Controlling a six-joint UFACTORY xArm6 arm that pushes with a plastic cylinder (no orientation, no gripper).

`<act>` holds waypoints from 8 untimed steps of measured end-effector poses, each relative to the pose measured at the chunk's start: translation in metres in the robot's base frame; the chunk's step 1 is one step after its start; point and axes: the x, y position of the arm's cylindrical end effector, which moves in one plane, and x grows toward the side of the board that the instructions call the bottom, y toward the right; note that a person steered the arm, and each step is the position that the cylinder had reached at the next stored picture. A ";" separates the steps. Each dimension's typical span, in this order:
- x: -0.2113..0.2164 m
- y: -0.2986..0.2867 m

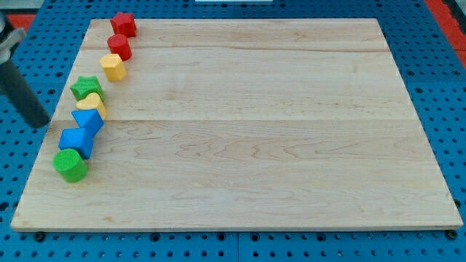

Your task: Place the green star horizontally to red circle

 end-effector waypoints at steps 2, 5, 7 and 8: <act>-0.042 0.037; -0.066 0.096; -0.073 0.151; -0.091 0.181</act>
